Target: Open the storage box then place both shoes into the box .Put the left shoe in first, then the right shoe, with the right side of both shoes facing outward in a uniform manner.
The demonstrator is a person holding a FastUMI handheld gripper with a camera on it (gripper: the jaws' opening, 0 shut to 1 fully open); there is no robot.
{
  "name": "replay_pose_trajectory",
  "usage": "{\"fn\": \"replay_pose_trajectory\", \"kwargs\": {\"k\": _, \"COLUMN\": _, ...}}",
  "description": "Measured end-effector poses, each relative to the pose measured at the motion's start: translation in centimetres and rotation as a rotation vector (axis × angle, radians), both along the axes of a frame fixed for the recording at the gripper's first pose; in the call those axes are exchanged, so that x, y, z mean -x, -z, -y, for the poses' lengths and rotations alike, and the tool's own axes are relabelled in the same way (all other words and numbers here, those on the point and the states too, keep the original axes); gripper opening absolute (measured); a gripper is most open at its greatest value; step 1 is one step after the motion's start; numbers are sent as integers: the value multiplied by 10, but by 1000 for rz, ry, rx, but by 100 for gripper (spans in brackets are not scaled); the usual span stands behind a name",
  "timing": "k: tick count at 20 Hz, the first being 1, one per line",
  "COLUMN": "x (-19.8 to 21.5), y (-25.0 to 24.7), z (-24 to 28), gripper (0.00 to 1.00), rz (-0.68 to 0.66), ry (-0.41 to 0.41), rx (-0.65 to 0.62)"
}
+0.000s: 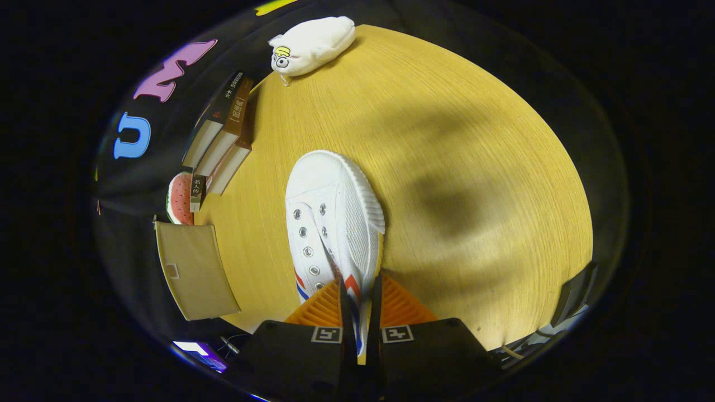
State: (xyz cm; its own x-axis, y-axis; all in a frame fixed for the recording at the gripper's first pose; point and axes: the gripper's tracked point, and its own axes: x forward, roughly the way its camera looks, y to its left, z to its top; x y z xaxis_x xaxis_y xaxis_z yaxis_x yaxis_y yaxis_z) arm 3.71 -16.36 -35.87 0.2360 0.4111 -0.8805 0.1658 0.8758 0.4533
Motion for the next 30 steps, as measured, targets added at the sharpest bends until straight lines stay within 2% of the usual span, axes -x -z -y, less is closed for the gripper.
{"fn": "replay_pose_trajectory", "kwargs": {"k": 2, "x": 7, "y": -5, "z": -8, "gripper": 11, "rz": -17, "ry": 34, "rx": -31}}
{"fn": "replay_pose_trajectory", "kwargs": {"k": 8, "x": 18, "y": -59, "z": -55, "gripper": 11, "rz": 44, "ry": -17, "rx": -63}}
{"fn": "replay_pose_trajectory", "kwargs": {"k": 11, "x": 21, "y": -95, "z": -97, "gripper": 11, "rz": 69, "ry": -27, "rx": -100}}
{"fn": "replay_pose_trajectory", "kwargs": {"k": 21, "x": 28, "y": -207, "z": -262, "gripper": 10, "rz": 204, "ry": -138, "rx": -212}}
{"fn": "replay_pose_trajectory", "kwargs": {"k": 25, "x": 37, "y": -221, "z": -327, "gripper": 10, "rz": 211, "ry": -197, "rx": -239}}
{"fn": "replay_pose_trajectory", "kwargs": {"k": 30, "x": 55, "y": -205, "z": -389, "gripper": 10, "rz": 180, "ry": -273, "rx": -203}}
